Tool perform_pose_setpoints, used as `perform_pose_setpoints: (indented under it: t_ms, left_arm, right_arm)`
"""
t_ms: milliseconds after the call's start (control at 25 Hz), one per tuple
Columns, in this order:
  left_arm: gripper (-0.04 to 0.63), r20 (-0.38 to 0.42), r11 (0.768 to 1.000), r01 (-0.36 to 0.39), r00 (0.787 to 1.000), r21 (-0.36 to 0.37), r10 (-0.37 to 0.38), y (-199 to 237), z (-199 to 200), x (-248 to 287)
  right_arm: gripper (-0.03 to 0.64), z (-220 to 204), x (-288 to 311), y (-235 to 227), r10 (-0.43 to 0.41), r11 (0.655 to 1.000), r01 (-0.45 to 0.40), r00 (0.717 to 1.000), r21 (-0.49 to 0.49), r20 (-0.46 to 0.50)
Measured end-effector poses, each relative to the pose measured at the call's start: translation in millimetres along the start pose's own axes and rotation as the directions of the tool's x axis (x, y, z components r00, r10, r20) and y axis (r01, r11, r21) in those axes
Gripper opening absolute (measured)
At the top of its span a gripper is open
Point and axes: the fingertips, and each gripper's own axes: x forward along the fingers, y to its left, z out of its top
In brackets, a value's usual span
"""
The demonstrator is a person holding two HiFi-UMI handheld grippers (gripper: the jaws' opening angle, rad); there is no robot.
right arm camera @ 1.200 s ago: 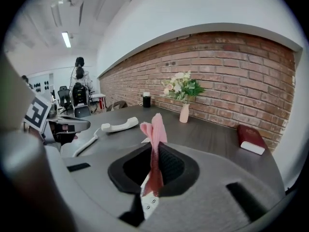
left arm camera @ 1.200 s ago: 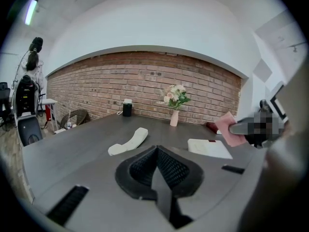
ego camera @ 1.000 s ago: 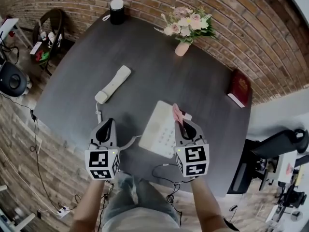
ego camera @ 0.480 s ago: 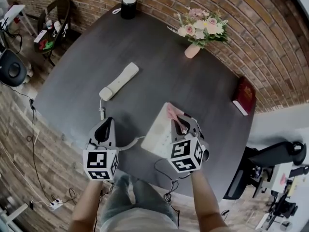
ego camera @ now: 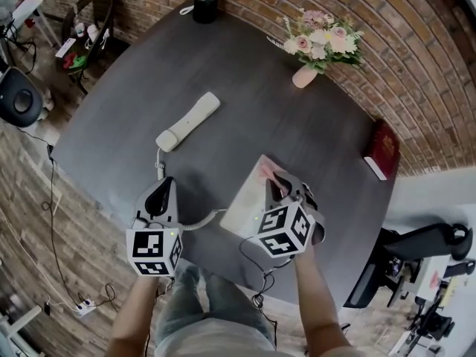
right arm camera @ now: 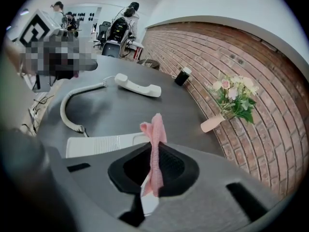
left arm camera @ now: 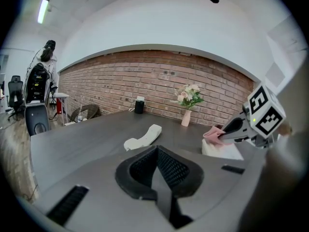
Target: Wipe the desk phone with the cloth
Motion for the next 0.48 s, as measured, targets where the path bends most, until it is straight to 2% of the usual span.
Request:
perform_pose_setpoints:
  t_ms: [480]
  left_arm:
    - [0.003, 0.001, 1.0, -0.017, 1.0, -0.018, 0.017, 4.2, 0.5, 1.4]
  right_arm:
    - [0.021, -3.4, 7.9, 4.9, 0.034, 0.999, -0.034, 0.999, 0.005, -0.022]
